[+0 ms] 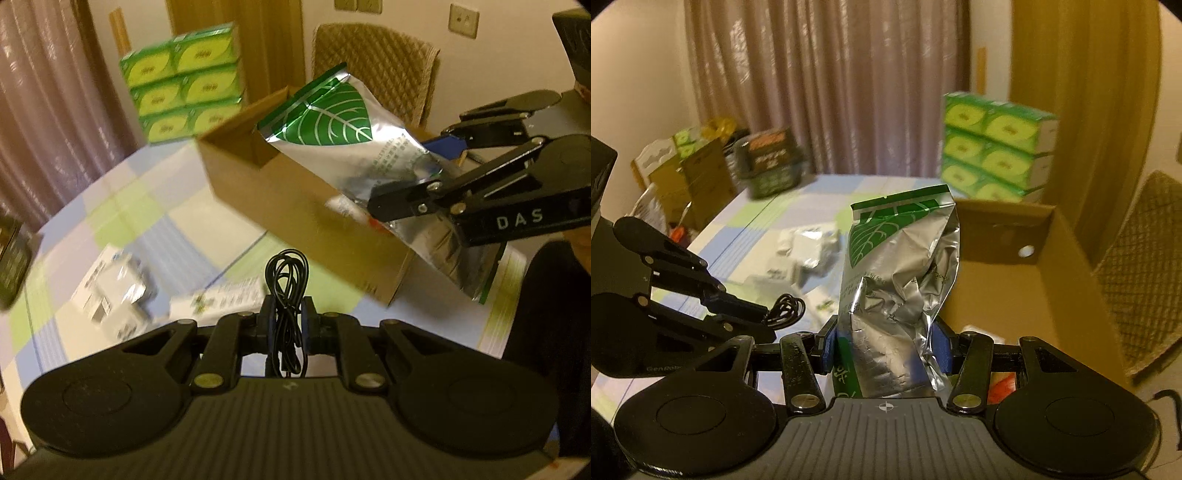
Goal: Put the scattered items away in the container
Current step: 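Carry the foil bag and cable into the cardboard box and release both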
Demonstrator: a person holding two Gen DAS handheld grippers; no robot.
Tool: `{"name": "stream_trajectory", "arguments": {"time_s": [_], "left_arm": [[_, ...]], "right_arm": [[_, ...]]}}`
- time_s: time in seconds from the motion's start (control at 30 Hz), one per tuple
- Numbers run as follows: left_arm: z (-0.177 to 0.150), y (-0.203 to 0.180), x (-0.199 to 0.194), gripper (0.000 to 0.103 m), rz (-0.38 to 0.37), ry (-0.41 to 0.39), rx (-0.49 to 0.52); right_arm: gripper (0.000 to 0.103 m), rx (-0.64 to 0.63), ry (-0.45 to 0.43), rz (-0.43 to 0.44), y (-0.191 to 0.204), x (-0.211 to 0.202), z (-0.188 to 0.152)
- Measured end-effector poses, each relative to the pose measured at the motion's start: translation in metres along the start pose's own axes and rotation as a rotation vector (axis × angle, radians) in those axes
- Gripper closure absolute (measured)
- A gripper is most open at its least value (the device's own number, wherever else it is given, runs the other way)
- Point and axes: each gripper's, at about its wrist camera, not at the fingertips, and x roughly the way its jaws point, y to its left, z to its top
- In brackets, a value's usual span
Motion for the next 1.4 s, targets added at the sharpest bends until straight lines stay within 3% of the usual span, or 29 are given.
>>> {"name": "stream_trajectory", "arguments": {"time_s": [0.33,0.67,0.97,1.03,1.4], "left_arm": [[0.062,-0.033,0.014,0.093,-0.054,-0.073,-0.006],[0.107,-0.047,0.050,0.093,-0.108,-0.128,-0.124],[0.112,-0.053,0.089,0.092,-0.064,-0.105,-0.178],[0.110,-0.050,0.094,0.085,-0.063,-0.098,-0.192],[0.087,-0.038,0.086,0.080,-0.031,-0.105,-0.187]], "right_arm": [[0.056,0.034,-0.012,-0.103,-0.068,-0.016,0.018],[0.056,0.070,0.017,-0.157,-0.130,-0.003,0.019],[0.056,0.074,0.042,-0.147,-0.149,0.018,0.019],[0.056,0.076,0.044,-0.141,-0.152,0.023,0.019],[0.056,0.078,0.057,-0.132,-0.153,0.035,0.018]]}}
